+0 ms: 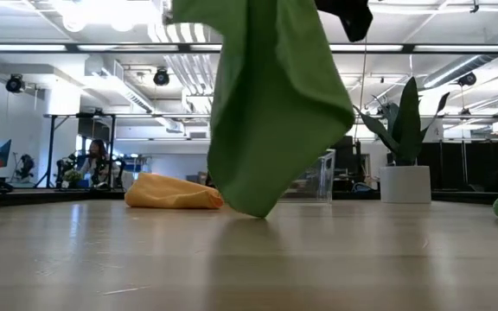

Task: Fold microfiber towels
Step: Fold the left green microfiber towel

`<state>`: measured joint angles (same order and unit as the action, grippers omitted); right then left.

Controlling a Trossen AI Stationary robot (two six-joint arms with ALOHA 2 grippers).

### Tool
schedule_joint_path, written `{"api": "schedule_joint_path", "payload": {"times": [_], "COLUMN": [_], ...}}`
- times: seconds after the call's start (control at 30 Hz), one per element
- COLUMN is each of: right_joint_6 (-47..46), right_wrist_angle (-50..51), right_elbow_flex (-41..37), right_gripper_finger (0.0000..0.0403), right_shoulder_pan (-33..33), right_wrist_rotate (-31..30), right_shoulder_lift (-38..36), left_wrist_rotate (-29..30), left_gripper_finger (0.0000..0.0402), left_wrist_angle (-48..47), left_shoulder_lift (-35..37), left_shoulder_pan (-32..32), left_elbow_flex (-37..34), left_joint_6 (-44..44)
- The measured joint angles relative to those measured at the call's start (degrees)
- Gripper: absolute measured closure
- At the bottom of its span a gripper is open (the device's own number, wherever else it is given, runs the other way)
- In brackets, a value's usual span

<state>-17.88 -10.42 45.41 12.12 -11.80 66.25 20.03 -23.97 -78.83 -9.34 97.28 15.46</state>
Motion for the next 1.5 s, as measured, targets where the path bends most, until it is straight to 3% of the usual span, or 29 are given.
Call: {"api": "schedule_joint_path", "payload": {"times": [0.1,0.4,0.77,1.0,1.5], "right_joint_6": [-0.75,9.08,11.91,3.39,-9.35], "right_wrist_angle": [-0.82,0.94,12.86,18.1,27.15], "right_elbow_flex": [0.0,6.36,17.75,21.47,21.46], "right_gripper_finger": [0.0181,0.0181,0.0181,0.0182,0.0189], "right_shoulder_pan": [0.02,1.52,1.53,1.78,2.22], "right_wrist_rotate": [-1.22,-14.79,-30.26,-34.75,-35.7], "right_shoulder_lift": [-0.46,1.14,13.21,19.41,23.72], "left_wrist_rotate": [7.83,12.09,12.92,13.19,14.93], "left_gripper_finger": [0.0402,0.0402,0.0401,0.0401,0.0401], "left_wrist_angle": [-0.07,1.72,8.95,9.76,10.0], "left_shoulder_lift": [-0.02,0.0,-0.66,-0.16,1.01], "left_shoulder_pan": [0.4,2.08,3.75,4.13,4.95], "left_elbow_flex": [0.88,1.18,1.29,1.29,2.92], "left_joint_6": [0.01,-0.05,3.37,5.87,8.0]}}
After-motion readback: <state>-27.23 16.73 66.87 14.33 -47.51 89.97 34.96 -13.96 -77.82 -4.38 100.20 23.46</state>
